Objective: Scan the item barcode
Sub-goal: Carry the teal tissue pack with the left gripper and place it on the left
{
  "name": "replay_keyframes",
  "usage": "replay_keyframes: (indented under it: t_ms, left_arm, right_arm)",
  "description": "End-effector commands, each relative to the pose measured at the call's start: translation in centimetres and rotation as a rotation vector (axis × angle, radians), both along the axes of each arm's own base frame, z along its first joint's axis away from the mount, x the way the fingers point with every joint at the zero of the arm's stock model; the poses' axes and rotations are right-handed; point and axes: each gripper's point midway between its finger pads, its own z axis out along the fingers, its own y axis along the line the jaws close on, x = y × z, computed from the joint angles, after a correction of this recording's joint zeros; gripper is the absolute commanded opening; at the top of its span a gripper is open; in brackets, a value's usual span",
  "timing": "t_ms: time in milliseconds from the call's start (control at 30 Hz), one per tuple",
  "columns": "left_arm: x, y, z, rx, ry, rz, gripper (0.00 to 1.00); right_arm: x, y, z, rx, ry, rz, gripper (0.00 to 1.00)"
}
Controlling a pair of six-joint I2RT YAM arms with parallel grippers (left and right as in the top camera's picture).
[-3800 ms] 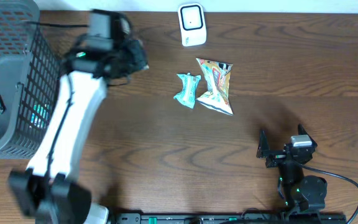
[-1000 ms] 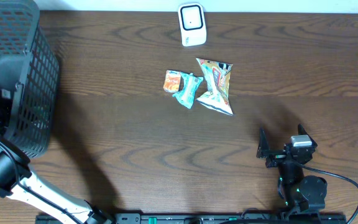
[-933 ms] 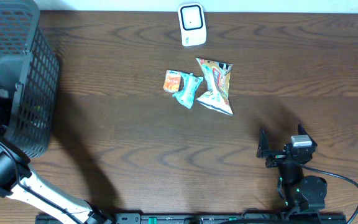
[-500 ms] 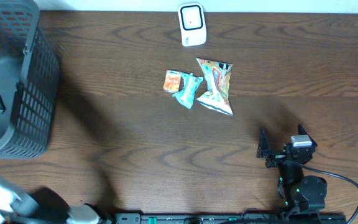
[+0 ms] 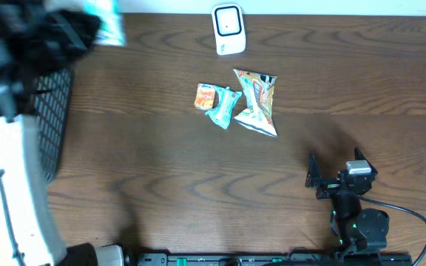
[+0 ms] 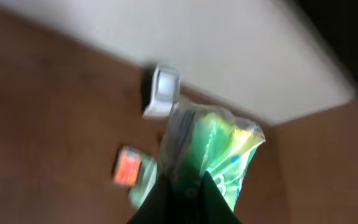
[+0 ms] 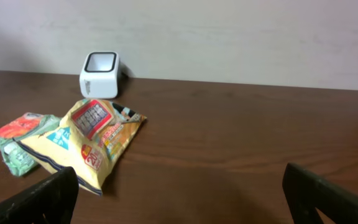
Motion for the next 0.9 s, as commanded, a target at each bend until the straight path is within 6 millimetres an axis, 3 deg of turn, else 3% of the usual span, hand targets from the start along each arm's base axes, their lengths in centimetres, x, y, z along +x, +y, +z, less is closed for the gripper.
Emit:
replay_keyframes:
  t_ms: [0, 100, 167, 267, 367, 433, 600, 733, 867]
  left_arm:
    - [1.4, -2.9, -6.3, 0.158, 0.153, -0.020, 0.07]
    - [2.3, -6.4, -11.5, 0.224, 0.281, -0.088, 0.07]
    - [3.2, -8.1, -15.9, 0.302, 0.371, -0.109, 0.07]
    - [3.8, -9.8, -21.0, 0.359, 0.476, -0.139, 0.06]
    - [4.2, -9.9, -25.3, 0.428, 0.561, -0.116, 0.07]
    - [4.9, -8.1, -29.4, 0.549, 0.625, -0.062, 0.07]
    - [6.0, -7.0, -33.1, 0.597, 0.661, -0.033, 0.07]
    - [6.5, -7.3, -33.6, 0.587, 0.650, -0.034, 0.07]
    - [6.7, -8.8, -33.4, 0.509, 0.636, -0.078, 0.08]
  right_arm:
    - [0.0, 0.1, -0.1, -0.007, 0.000, 0.002, 0.99]
    - [0.0, 0.1, 0.0, -0.007, -0.001, 0.002, 0.99]
    - [0.0, 0.1, 0.0, -0.007, -0.001, 0.002, 0.99]
    - [0.0, 0.1, 0.0, -0.007, -0.001, 0.002, 0.99]
    - [0.0, 0.1, 0.0, -0.007, -0.001, 0.002, 0.99]
    - [0.0, 0.1, 0.0, -0.007, -0.001, 0.002, 0.99]
    - [0.0, 0.1, 0.0, -0.007, -0.001, 0.002, 0.99]
    - [0.0, 0.1, 0.0, -0.007, -0.001, 0.002, 0.99]
    - [0.0, 0.1, -0.1, -0.007, 0.000, 0.002, 0.99]
